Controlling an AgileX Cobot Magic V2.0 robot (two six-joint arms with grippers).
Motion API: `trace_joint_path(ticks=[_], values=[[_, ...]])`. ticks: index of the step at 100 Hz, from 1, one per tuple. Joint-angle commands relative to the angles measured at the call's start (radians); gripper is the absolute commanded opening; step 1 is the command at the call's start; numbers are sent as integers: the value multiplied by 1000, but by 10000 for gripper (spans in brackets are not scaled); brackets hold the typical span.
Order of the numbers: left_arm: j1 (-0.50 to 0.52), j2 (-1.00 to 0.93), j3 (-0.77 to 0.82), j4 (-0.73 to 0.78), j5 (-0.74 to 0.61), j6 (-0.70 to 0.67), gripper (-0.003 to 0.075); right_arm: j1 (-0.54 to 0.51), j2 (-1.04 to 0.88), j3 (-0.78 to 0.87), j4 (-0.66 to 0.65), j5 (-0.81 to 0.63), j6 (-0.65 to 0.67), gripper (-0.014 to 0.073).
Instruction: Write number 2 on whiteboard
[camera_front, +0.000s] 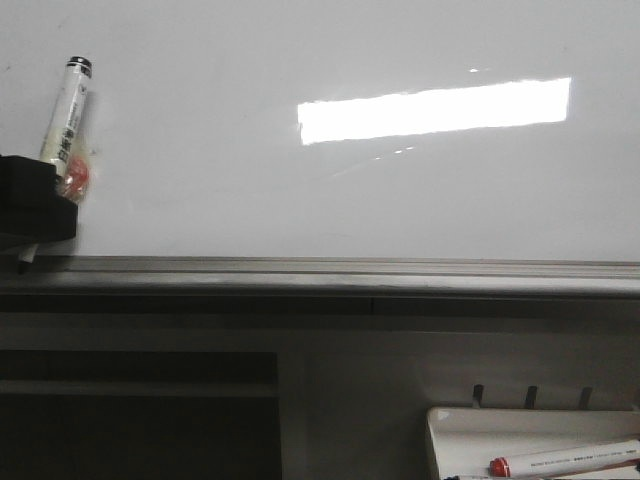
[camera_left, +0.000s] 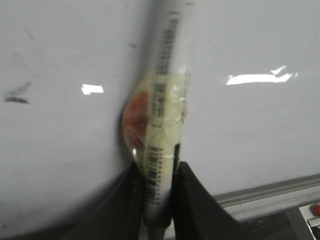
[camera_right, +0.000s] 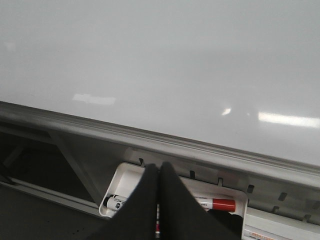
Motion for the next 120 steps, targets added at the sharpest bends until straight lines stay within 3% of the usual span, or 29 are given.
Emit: trace_joint_path(ticks=[1, 16, 29, 36, 47, 53, 59, 78, 95, 120], values=[[-22, -16, -24, 29, -11, -11, -20, 4, 19, -25, 17, -62, -8, -61], [-74, -74, -24, 188, -1, -11, -20, 102, 27, -39, 23, -18, -8, -60], [-109, -195, -24, 504, 12, -11, -20, 243, 58, -111, 28, 37, -65, -41], [-120, -267, -24, 663, 12, -11, -20, 319, 87, -160, 29, 43, -104, 49], [-125, -372, -24, 915, 14, -9, -20, 427, 153, -240, 29, 28, -150, 292], [-125, -409, -24, 1035, 21, -9, -20, 466, 186, -276, 35, 15, -211, 363], [-125, -429, -24, 1118, 35, -9, -20, 511, 228, -312, 57, 0, -273, 379], [-125, -387, -24, 1297, 19, -9, -20, 625, 379, -348, 114, -190, -322, 379], [-125, -306, -24, 1276, 0, -9, -20, 757, 532, -348, 109, -373, -364, 379], [-125, -238, -63, 1274, -23, -9, -20, 891, 706, -378, 96, -438, -427, 379]])
